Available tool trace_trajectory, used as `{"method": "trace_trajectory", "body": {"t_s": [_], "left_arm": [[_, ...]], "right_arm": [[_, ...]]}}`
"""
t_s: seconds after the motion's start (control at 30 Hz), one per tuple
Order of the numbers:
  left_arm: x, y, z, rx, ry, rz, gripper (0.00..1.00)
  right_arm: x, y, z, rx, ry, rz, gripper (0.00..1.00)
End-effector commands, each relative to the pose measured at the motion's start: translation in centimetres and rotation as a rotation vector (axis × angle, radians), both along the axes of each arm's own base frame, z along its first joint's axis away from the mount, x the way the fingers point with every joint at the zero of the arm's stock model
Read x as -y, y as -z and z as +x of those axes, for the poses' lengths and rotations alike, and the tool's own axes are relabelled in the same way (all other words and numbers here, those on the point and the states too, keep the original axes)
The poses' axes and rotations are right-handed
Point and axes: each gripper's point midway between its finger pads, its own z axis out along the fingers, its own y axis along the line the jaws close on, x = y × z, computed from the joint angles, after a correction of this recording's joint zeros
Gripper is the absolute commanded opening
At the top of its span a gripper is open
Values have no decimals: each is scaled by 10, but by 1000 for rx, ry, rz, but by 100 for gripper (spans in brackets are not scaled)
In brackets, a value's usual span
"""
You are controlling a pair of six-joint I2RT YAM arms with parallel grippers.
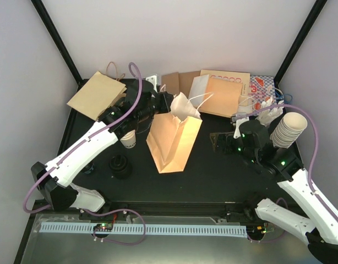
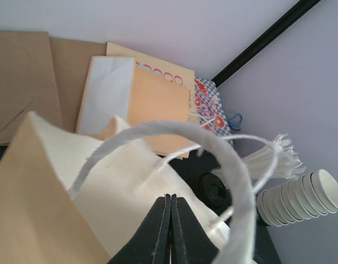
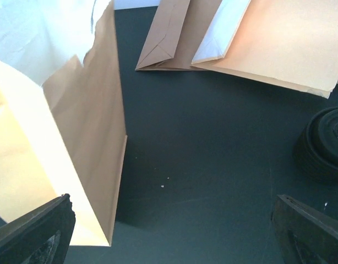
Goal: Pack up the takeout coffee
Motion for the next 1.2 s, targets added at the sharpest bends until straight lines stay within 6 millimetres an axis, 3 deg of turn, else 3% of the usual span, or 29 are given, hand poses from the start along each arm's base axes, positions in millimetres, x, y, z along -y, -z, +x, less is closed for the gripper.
{"method": "trace_trajectory", "body": {"t_s": [0.0,0.23,0.4,0.43,0.5,0.67,0.87,1.17], "left_arm": [[0,-17,0,28,4,-76,2],[-13,26,1,-45,-22,-70,3],[-28,36,-3,-36,-48,-22,48],[-34,26,-9,-13,-50,-29,55],[-39,23,-15,-9,-51,-18,61],[-44,28,-30,-39,-24,-19,68],[-40,40,-46,-98,30,-37,68],[-44,50,-56,-132,43,-29,68]], "right_arm": [[-5,-1,0,8,-7,36,100],[-7,7,0,-11,-16,33,100],[-11,13,0,-27,-28,35,100],[-12,14,0,-30,-32,35,100],[-14,15,1,-33,-39,34,100],[-20,11,3,-33,-66,25,100],[-29,-8,6,4,-119,26,100],[-60,-36,18,-14,-219,54,95]]}}
